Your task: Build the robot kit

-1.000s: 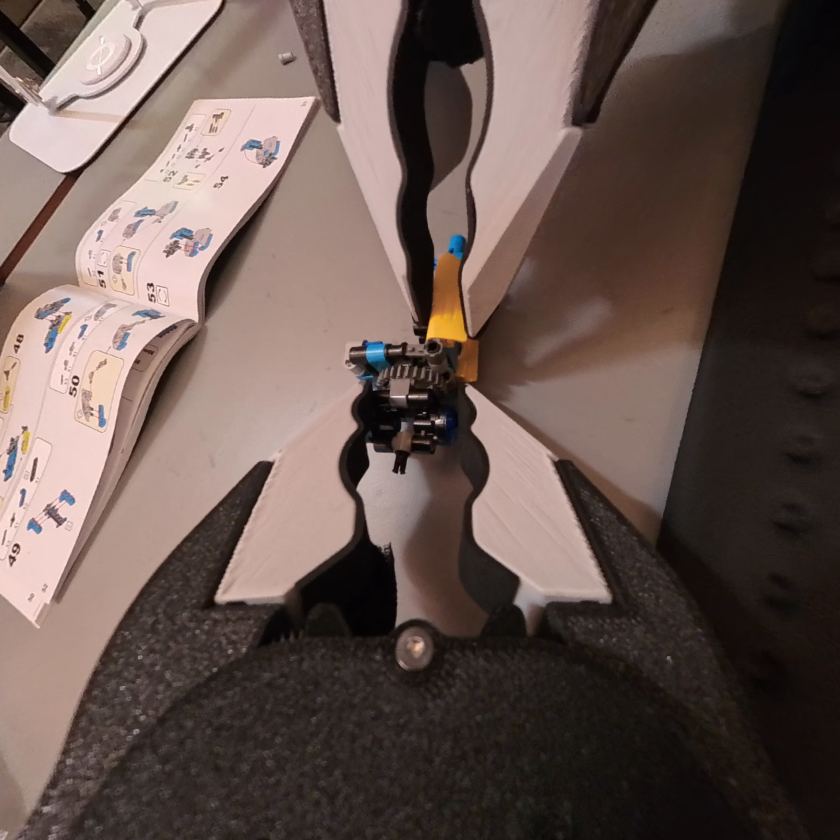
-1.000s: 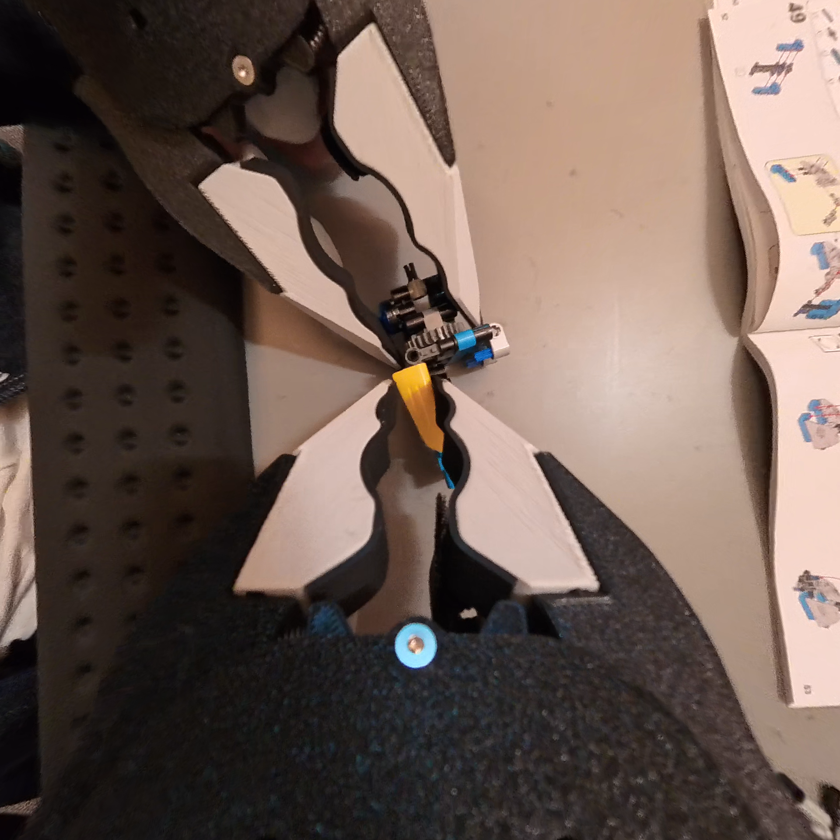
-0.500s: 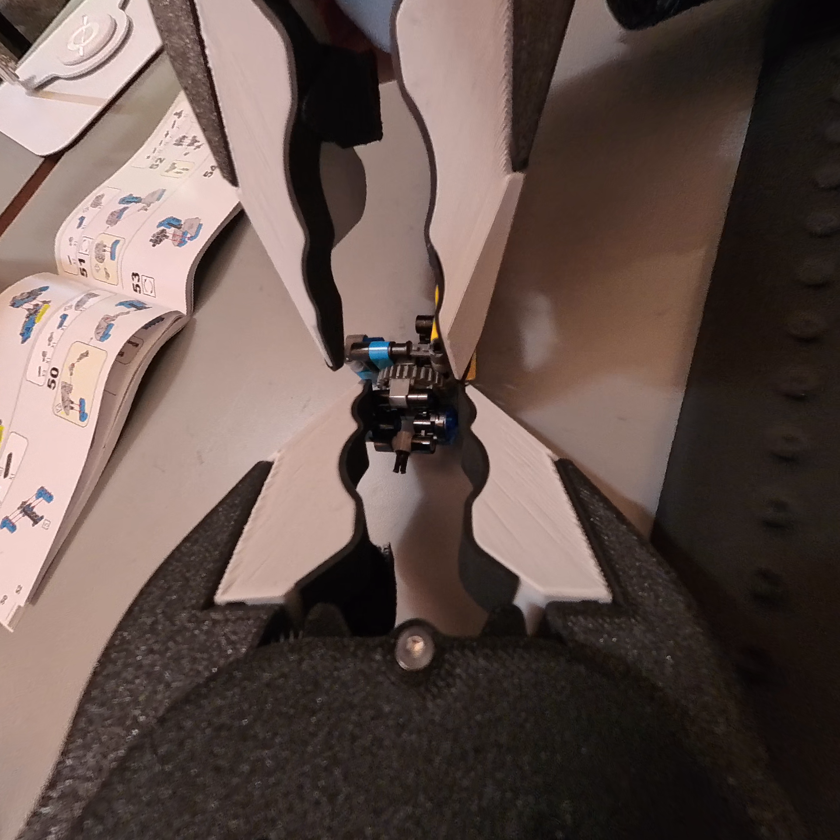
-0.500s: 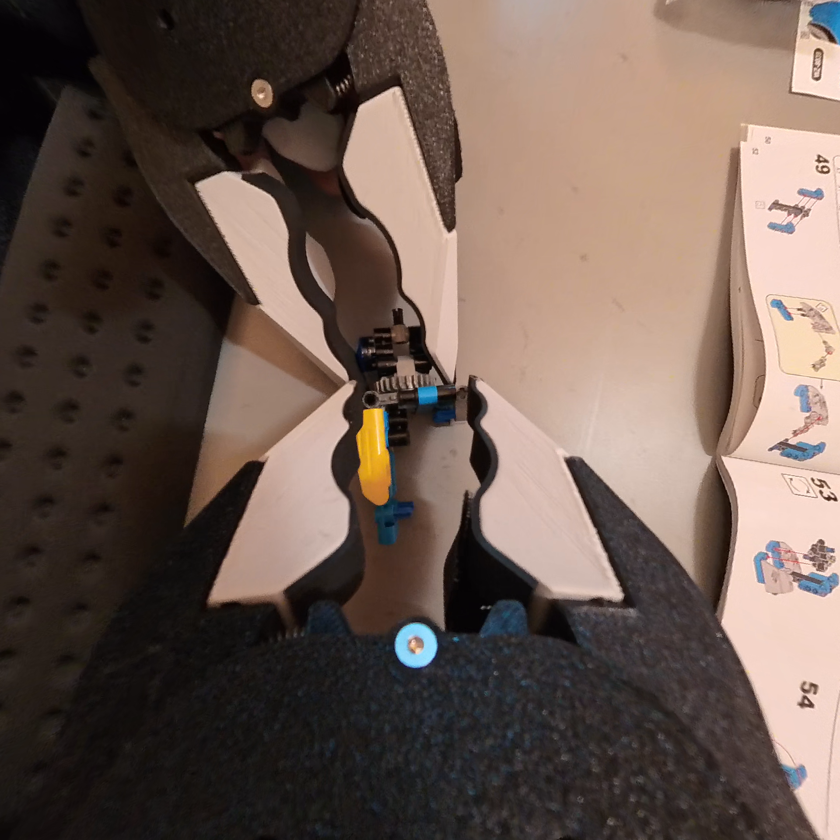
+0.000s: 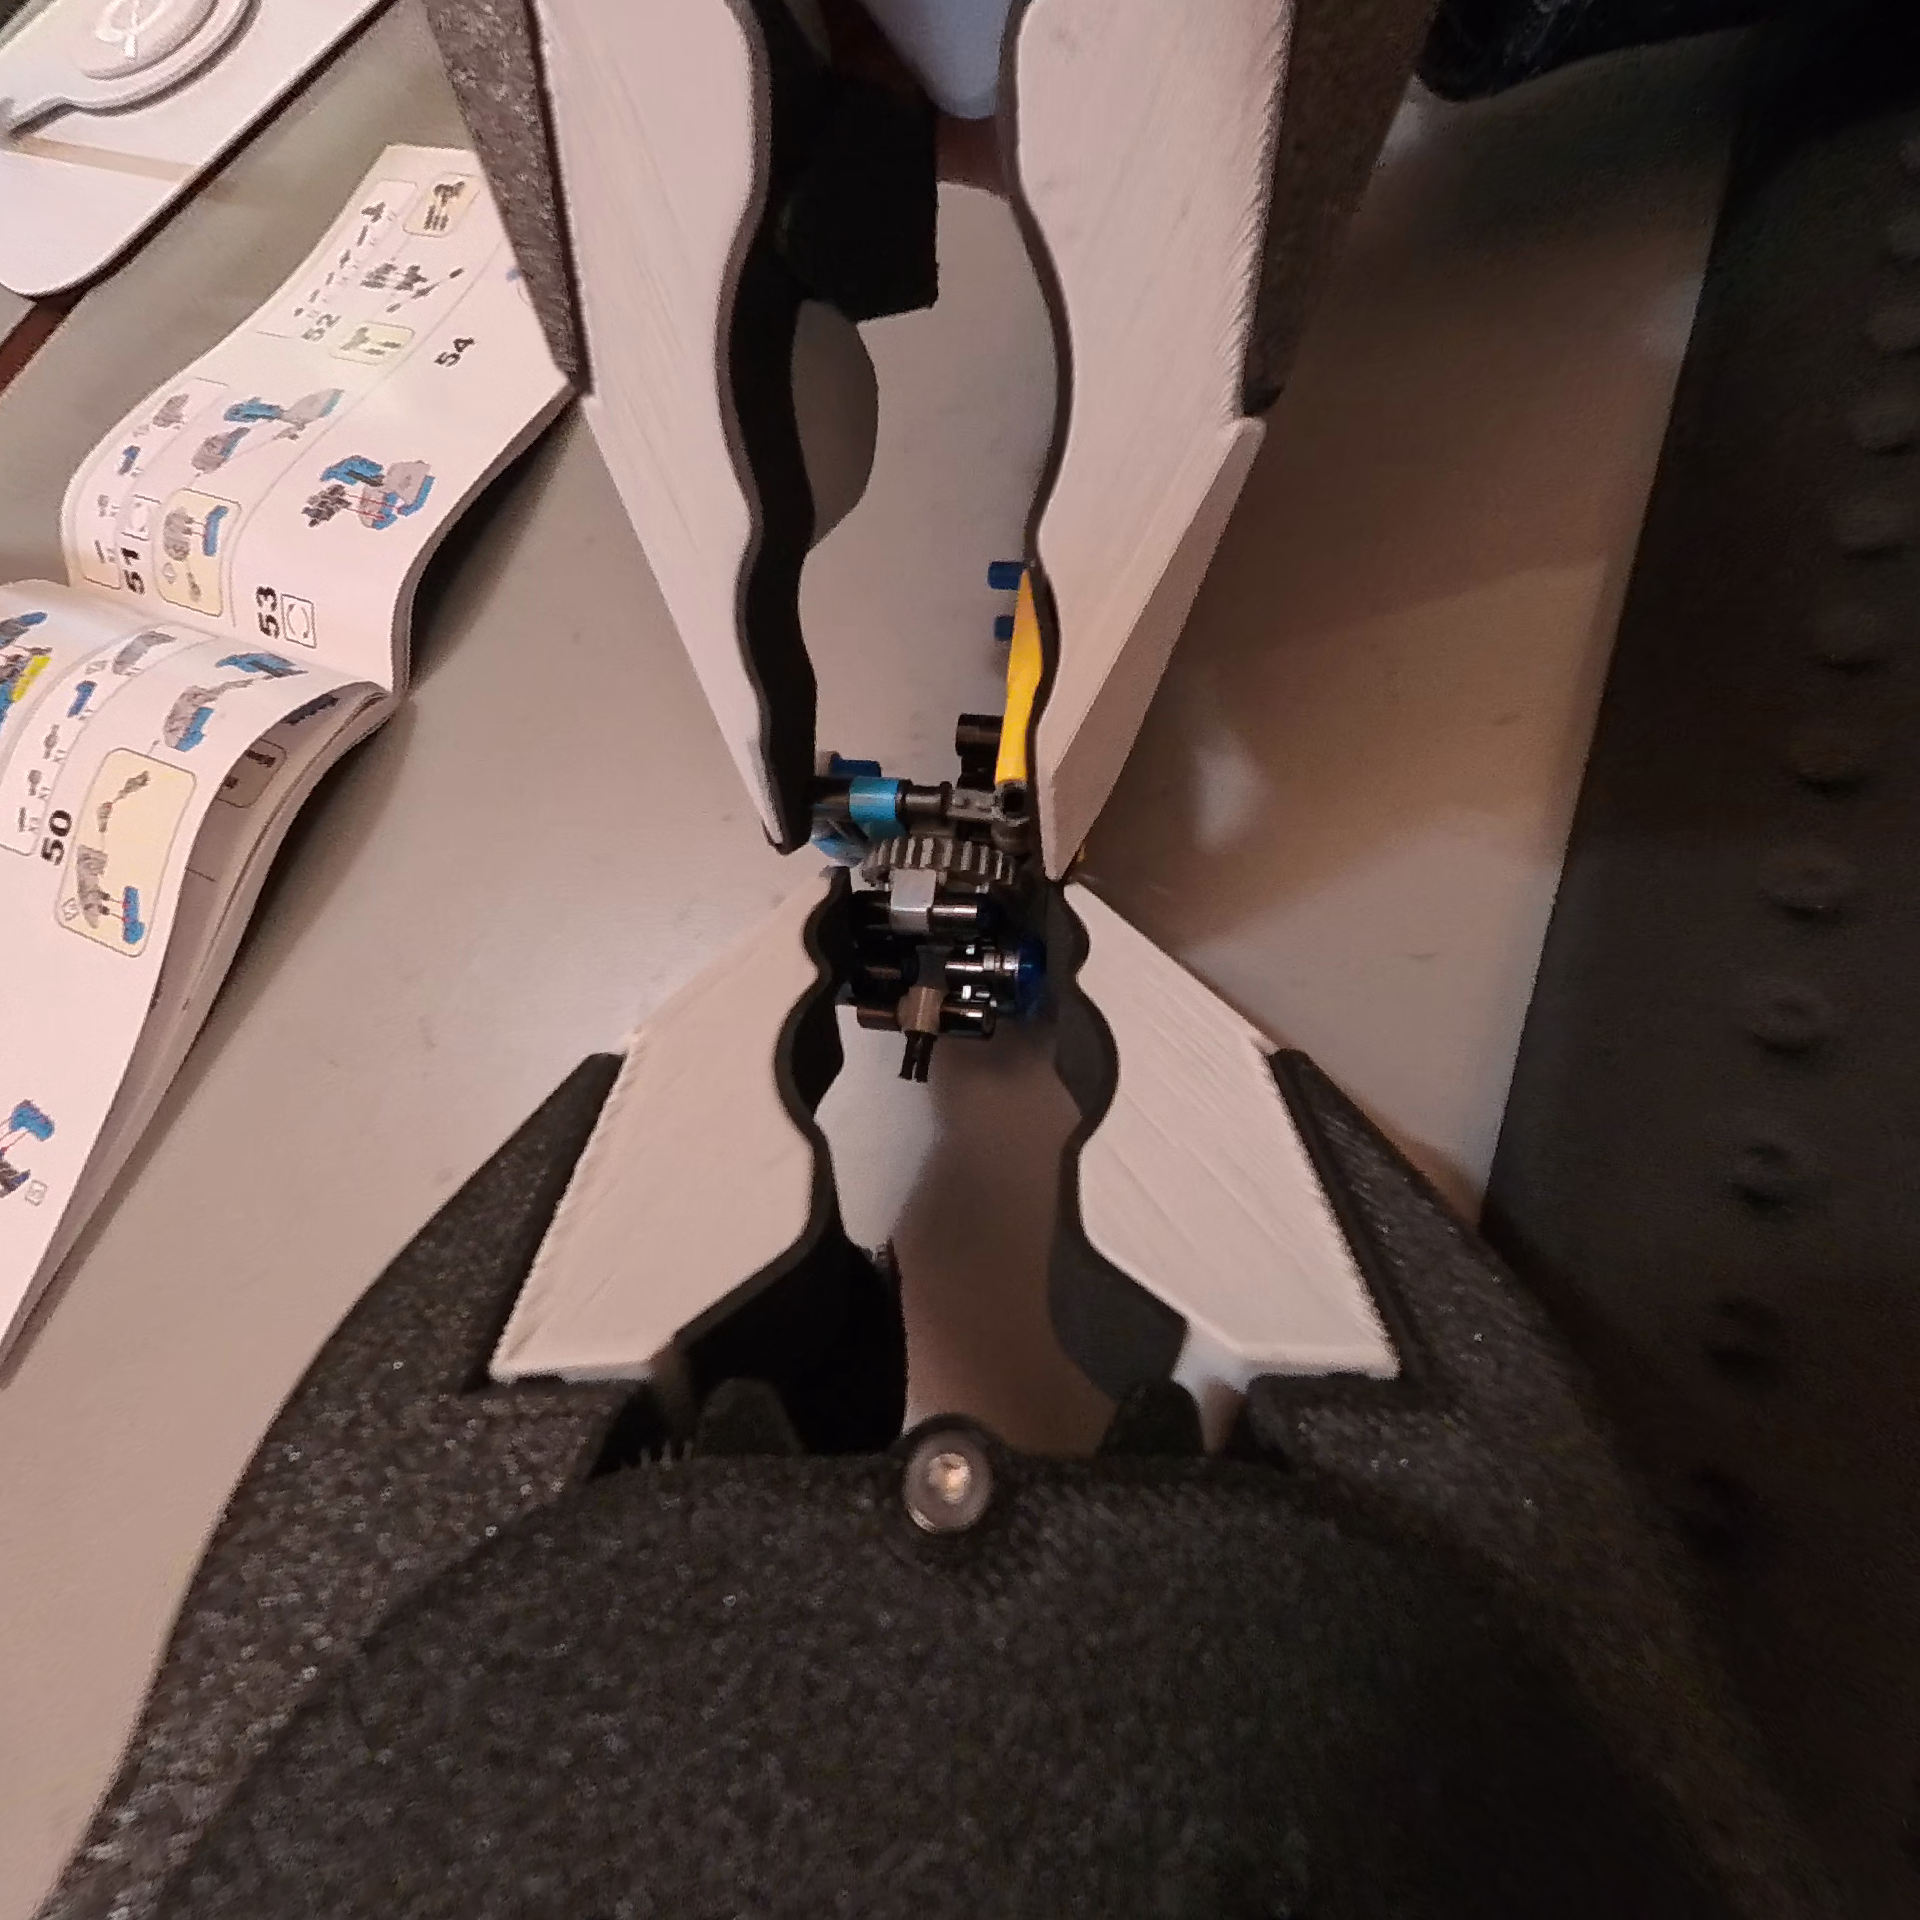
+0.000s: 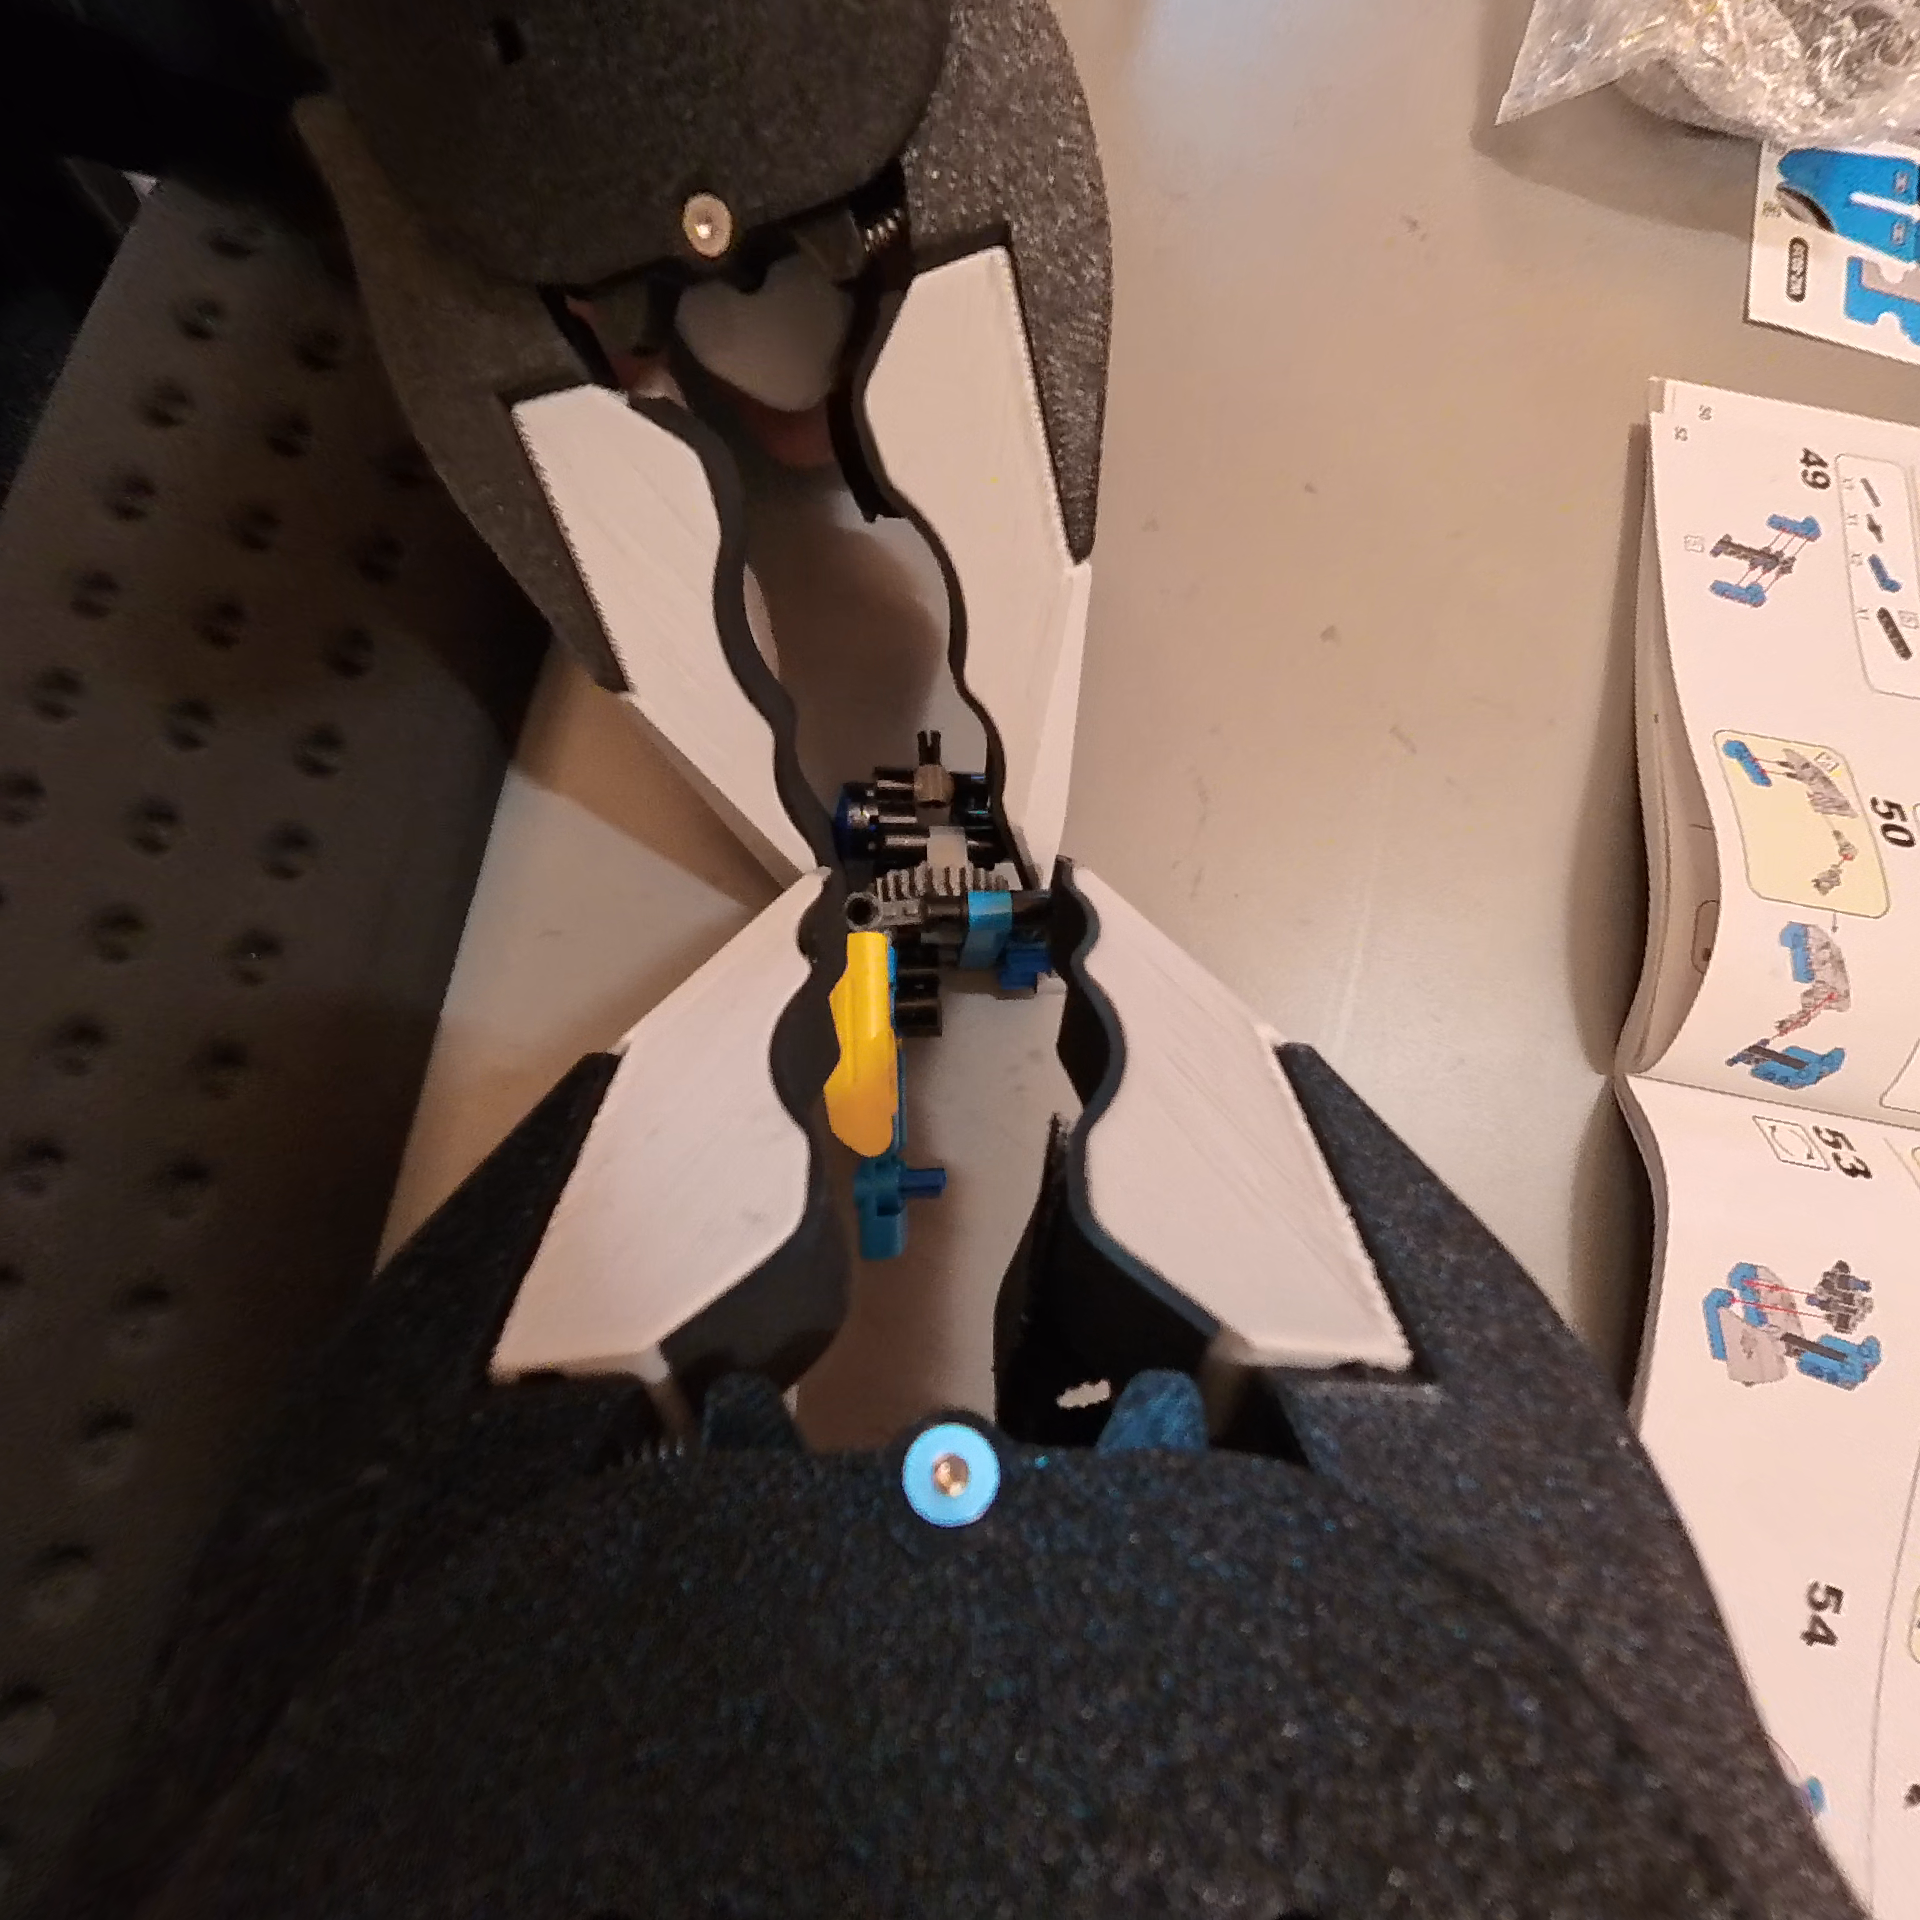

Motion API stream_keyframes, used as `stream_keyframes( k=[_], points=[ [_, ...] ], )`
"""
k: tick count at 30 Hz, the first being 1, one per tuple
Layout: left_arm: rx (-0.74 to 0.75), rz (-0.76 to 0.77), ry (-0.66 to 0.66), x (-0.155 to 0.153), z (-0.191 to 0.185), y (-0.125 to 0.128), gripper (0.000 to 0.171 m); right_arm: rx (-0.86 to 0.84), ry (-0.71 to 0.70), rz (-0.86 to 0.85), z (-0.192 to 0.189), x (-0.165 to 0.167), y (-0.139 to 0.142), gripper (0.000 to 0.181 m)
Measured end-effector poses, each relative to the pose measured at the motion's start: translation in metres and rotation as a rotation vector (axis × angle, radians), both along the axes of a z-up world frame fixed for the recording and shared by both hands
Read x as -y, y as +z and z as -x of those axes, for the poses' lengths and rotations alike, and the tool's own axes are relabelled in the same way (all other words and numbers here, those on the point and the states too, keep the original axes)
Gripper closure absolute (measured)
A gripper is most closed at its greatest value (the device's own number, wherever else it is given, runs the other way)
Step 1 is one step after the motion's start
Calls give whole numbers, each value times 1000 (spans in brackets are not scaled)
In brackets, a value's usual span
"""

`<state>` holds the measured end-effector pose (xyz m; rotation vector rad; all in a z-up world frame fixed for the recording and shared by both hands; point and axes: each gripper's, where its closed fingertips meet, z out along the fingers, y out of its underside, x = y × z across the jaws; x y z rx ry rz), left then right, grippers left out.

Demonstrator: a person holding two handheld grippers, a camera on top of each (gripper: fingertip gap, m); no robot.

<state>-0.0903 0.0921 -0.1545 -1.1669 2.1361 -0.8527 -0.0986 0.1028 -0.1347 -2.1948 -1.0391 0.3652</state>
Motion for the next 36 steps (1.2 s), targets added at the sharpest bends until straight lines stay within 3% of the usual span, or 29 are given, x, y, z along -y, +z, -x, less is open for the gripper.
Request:
stream_keyframes(
  k=[15, 17, 18, 19, 20, 23, 26, 29, 32, 36],
  points=[
    [-31, 52, -3, 2, 1, -2, 135, 1, 5, -69, 5, 4, 4, 144],
    [-38, 45, -18, 4, 1, -4, 134, -36, 23, -79, 15, 6, 5, 157],
    [-46, 35, -16, 5, 1, -5, 133, -44, 60, -159, 21, 3, 13, 181],
    [-32, 12, -27, 6, 0, -5, 133, 88, 71, -103, 14, 5, -7, 181],
    [-23, 5, -38, 7, 1, -4, 133, 32, 97, -84, 22, 9, -5, 181],
    [-35, 28, -15, 3, 2, -4, 134, -29, 29, -32, 12, 12, 7, 181],
    [-33, 36, -6, 1, 2, -4, 134, -30, -98, -179, -19, 0, 33, 181],
    [-31, 35, -12, 2, 3, -3, 134, -166, -238, -217, -48, -3, 53, 180],
    [-26, 48, -12, 2, 3, -1, 134, -281, -354, -231, -74, -2, 48, 181],
    [1, 49, 5, -2, 1, 3, 134, -289, -465, -189, -94, -8, 29, 175]
  ],
)
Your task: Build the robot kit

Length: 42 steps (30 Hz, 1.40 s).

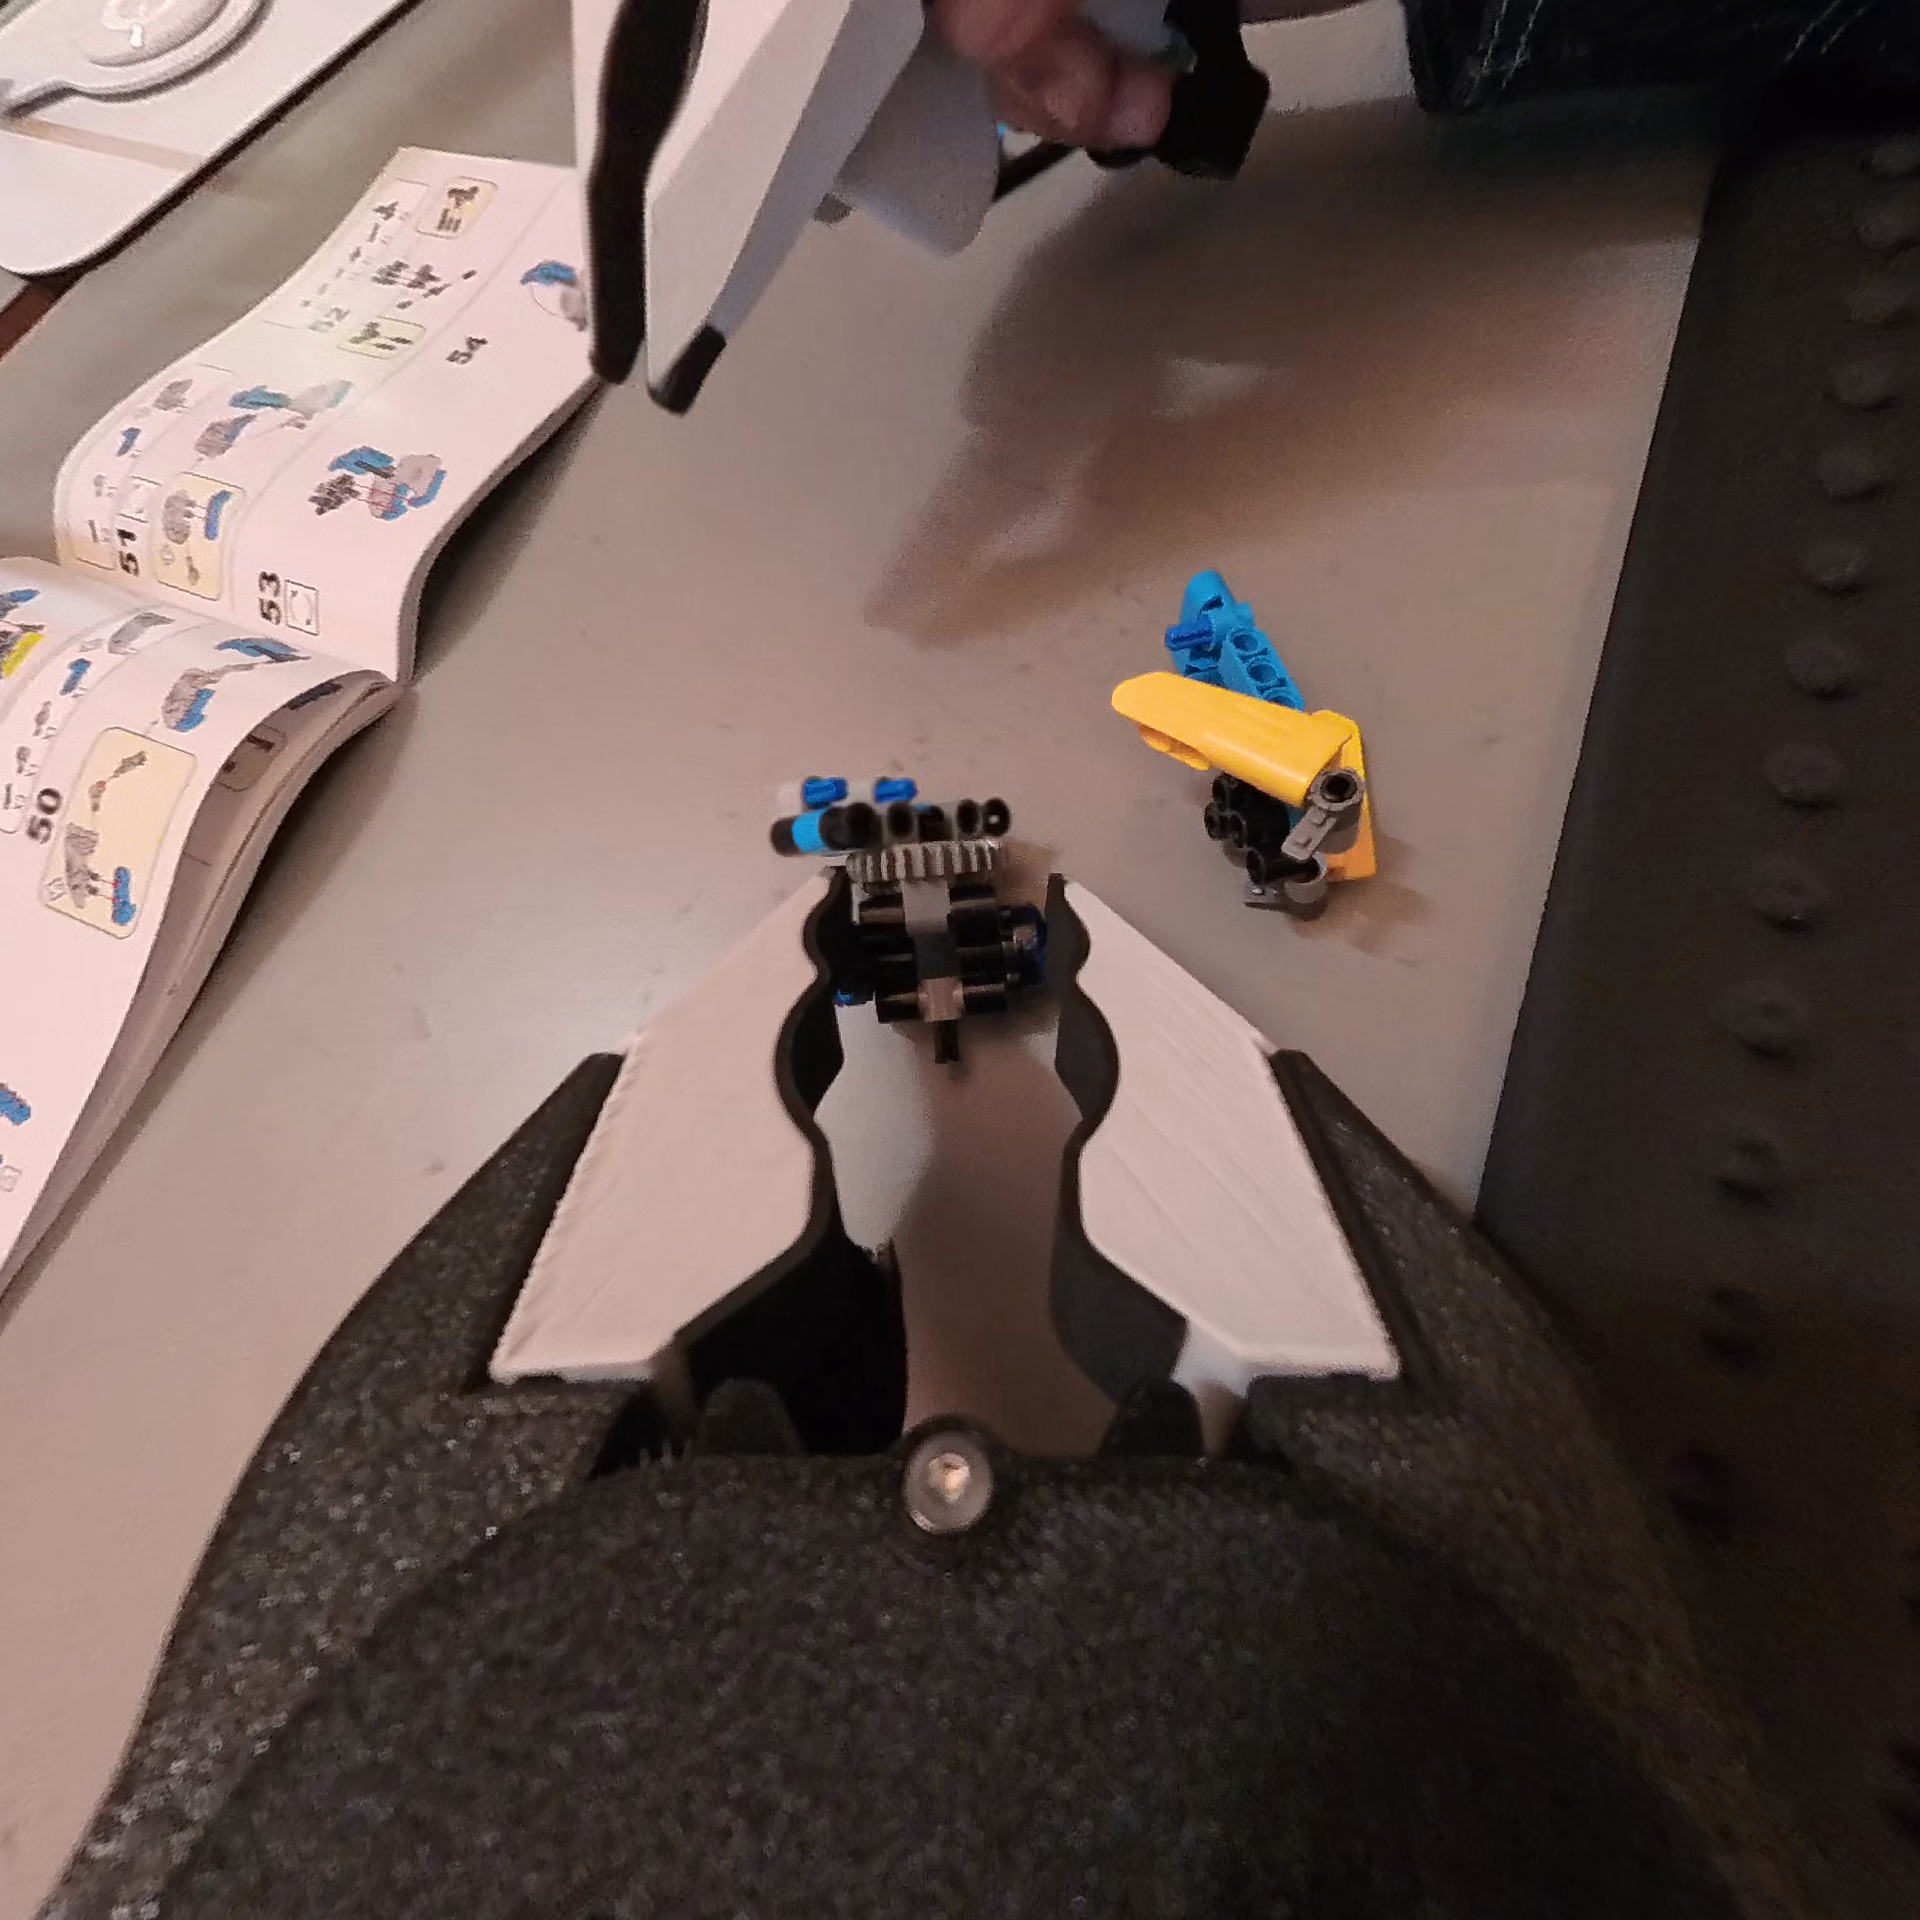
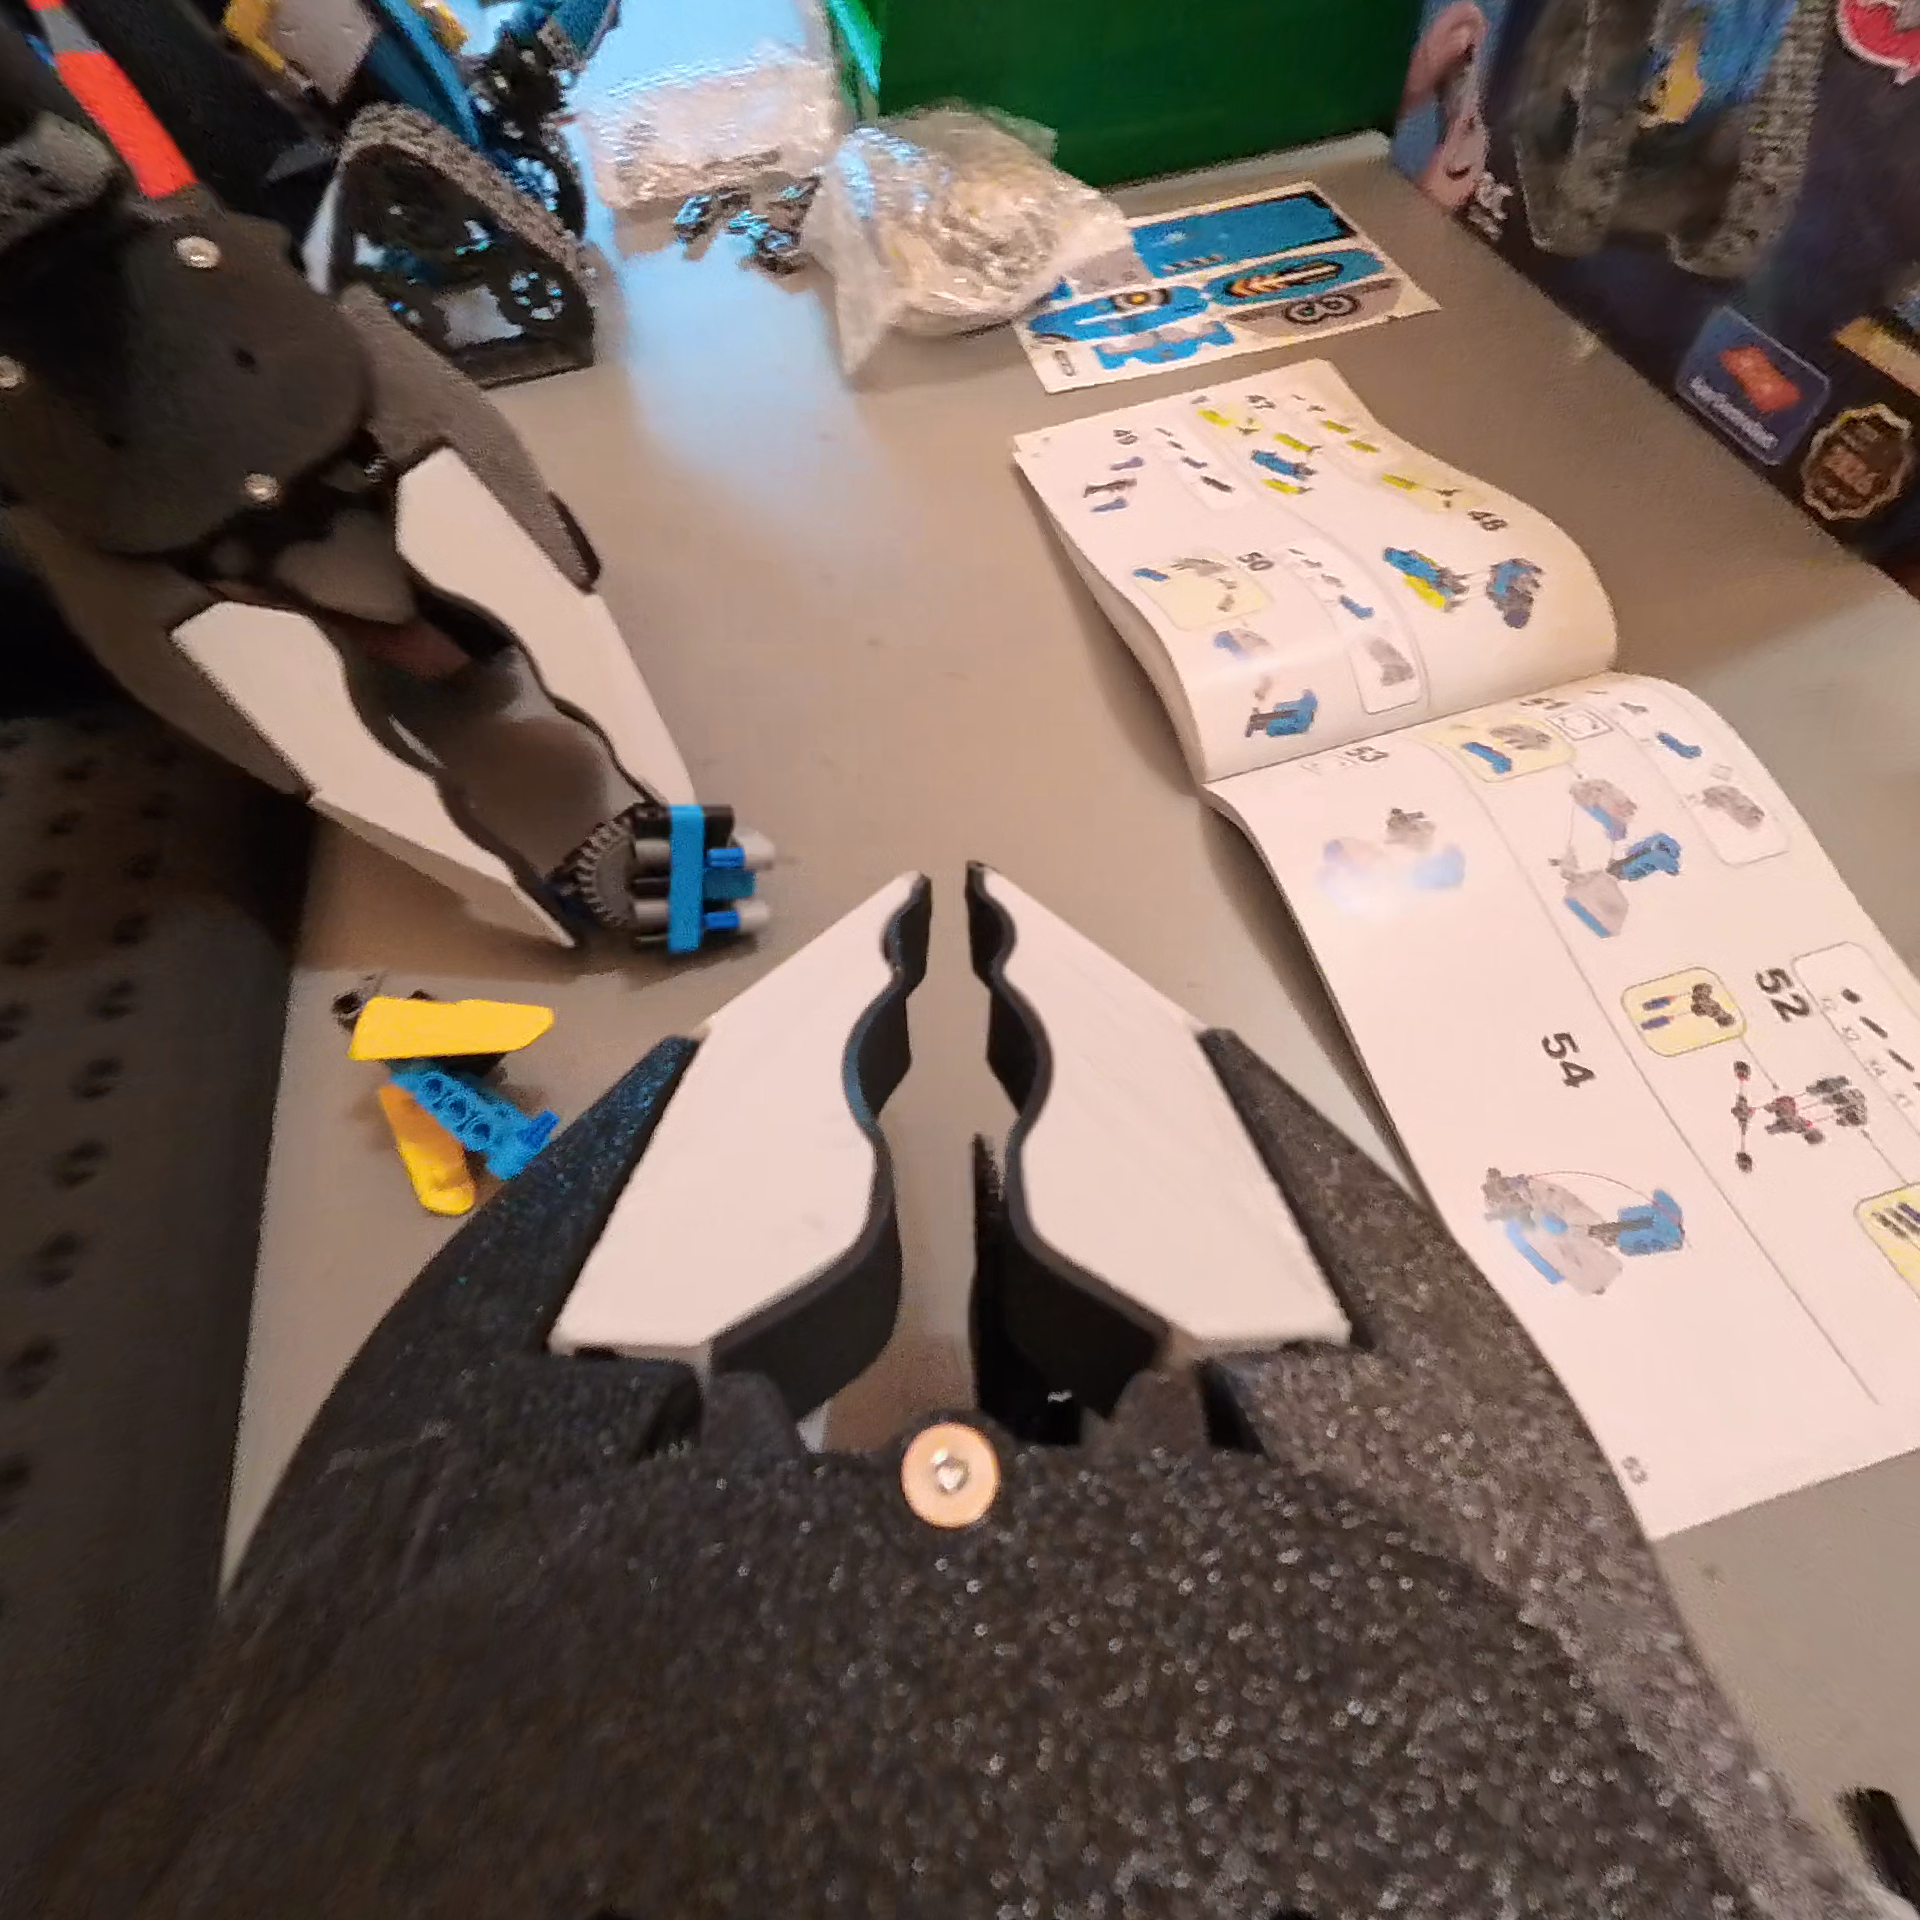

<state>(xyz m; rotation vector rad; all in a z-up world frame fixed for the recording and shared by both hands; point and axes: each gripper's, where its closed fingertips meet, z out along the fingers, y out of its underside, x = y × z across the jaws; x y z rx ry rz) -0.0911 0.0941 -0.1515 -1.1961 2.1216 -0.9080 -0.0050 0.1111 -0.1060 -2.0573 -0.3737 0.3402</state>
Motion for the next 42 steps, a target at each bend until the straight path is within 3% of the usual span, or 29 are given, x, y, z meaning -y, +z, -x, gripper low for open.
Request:
stream_keyframes(
  k=[6, 16, 22, 29, 42],
  points=[
    [13, -10, 1, 0, 0, 2, 134, 2, 11, 46, 5, -5, -19, 173],
    [3, -35, 55, -9, -2, -1, 134, 193, 44, 163, 3, -1, -59, 175],
    [-6, -30, 69, -11, -2, -3, 134, 188, 59, 158, 5, -1, -59, 176],
    [-7, -29, 72, -12, -3, -4, 134, 43, 47, 217, 3, 1, -59, 166],
    [-17, -58, 84, -14, -4, -8, 131, 8, 55, 228, 5, 3, -57, 162]
  ],
)
